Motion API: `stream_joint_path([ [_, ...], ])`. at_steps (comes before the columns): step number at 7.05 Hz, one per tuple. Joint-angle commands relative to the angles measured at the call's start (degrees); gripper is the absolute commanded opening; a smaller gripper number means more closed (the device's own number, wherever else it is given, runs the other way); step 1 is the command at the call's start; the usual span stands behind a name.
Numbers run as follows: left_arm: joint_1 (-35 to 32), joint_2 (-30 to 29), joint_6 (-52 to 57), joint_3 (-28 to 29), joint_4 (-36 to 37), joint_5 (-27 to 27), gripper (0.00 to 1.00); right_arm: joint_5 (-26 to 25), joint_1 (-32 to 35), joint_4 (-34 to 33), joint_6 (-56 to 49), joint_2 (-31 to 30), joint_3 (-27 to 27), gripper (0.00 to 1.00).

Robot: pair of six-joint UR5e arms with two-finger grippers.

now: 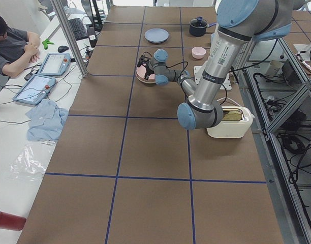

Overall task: Stack three plates with pink and blue
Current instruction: 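Release the pink plate onto the cream plate and withdraw the left gripper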

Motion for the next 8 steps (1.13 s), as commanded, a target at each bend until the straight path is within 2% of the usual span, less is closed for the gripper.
stream_joint_path([
  [1,-1.88,1.35,1.12,-2.37,0.3,-0.76,1.0,1.29,-0.17,0.05,0.19,-0.03,0.22,1.0],
  [2,-3.9,2.93,6.88,-6.56,3.97,-2.86,1.0,2.17,-0.96,0.22,3.68,-0.03,0.4,1.0],
  [3,-6.8,5.56,12.24,-12.52,9.14,-5.4,1.0,2.1,-4.45,4.05,12.59,-0.2,1.1,1.0],
  [4,-11.0,8.28,18.04,-17.54,13.19,-10.13,1.0,1.31,-9.88,14.27,25.29,-1.77,1.02,1.0],
  [5,-16.26,9.44,25.32,-19.24,17.06,-15.39,1.0,-2.96,-15.15,23.25,33.69,-5.53,1.01,1.0],
  [6,-22.23,12.32,34.53,-19.35,17.71,-20.15,1.0,-7.7,-19.56,27.86,38.82,-8.44,0.93,1.0],
  [7,-27.51,16.09,43.32,-19.35,17.45,-22.89,1.0,-10.45,-23.6,28.6,43.39,-8.64,0.84,0.99],
  [8,-31.39,20.13,50.02,-19.52,16.58,-23.35,1.0,-16.04,-28.52,30.26,47.35,-8.64,0.49,0.98],
])
